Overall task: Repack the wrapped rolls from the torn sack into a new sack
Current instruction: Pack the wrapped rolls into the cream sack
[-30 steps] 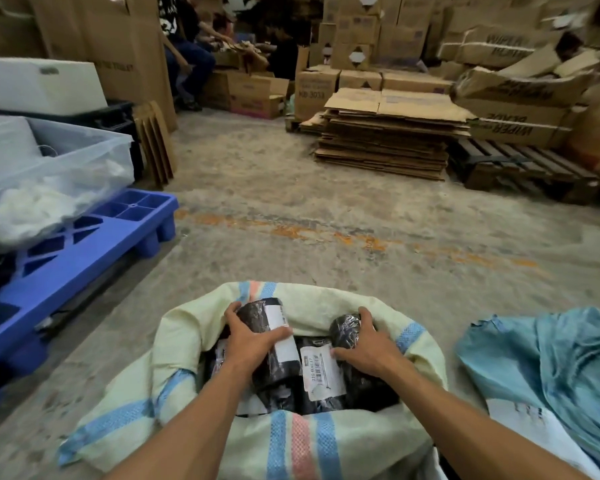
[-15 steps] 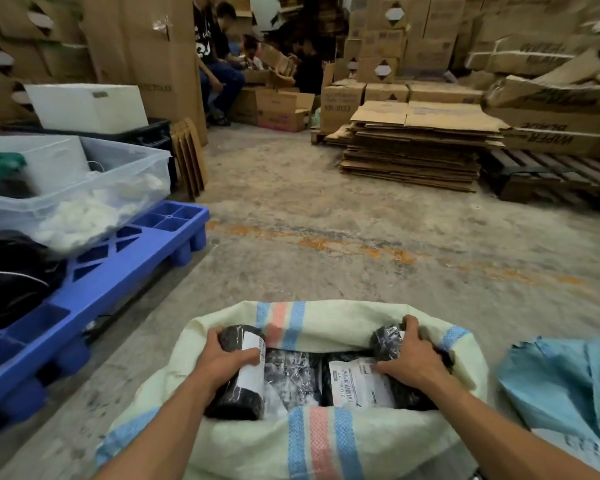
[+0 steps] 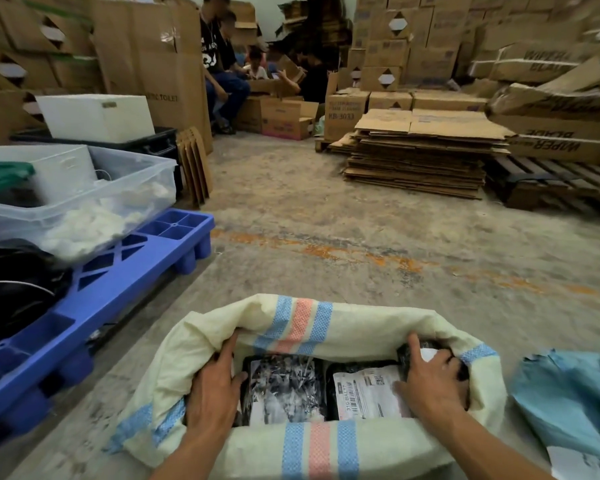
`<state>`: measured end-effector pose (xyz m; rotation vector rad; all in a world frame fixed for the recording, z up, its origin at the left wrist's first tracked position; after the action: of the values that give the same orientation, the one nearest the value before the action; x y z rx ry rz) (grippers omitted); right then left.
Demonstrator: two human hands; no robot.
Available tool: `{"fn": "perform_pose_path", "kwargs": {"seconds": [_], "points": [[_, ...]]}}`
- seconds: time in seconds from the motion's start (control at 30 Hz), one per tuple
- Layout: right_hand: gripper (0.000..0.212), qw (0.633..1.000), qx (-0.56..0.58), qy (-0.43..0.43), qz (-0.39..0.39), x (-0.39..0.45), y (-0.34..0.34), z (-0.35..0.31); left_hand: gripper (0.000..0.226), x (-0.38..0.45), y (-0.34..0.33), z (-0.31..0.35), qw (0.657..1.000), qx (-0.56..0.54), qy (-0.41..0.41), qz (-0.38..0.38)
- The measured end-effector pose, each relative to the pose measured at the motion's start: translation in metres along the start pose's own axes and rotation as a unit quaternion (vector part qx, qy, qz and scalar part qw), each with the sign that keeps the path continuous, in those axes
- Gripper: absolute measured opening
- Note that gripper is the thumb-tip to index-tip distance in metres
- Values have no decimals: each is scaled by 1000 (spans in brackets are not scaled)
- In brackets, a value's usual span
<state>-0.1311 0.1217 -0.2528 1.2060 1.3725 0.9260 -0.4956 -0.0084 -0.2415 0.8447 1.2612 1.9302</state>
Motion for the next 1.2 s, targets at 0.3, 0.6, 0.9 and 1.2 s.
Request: {"fn": "perform_pose_path", "kwargs": {"seconds": [0.3, 0.6, 0.9, 1.2], "points": [[114, 985, -91, 68, -130, 3, 8, 7, 135, -3, -31, -12, 962, 118, 33, -243], [88, 976, -213, 31, -21, -3, 6, 6, 80, -2, -28, -10, 990, -38, -49, -127], [79, 966, -253, 49, -33, -2, -13, 22, 95, -7, -22, 22, 987, -114, 53, -103], [73, 975, -172, 94, -101, -14, -16, 29, 96, -21, -51, 22, 967, -60, 37, -243]]}}
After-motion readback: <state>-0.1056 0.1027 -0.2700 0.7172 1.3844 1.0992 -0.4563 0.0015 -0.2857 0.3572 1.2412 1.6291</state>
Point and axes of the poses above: each hand's wrist, its own x-axis towards the middle knuckle, its own y-axis out of the back of the hand, z = x × y, the point moved 10 cm from there along x, towards the middle knuckle, and after that the axes turned 10 degrees about x, right-handed, at the moved point
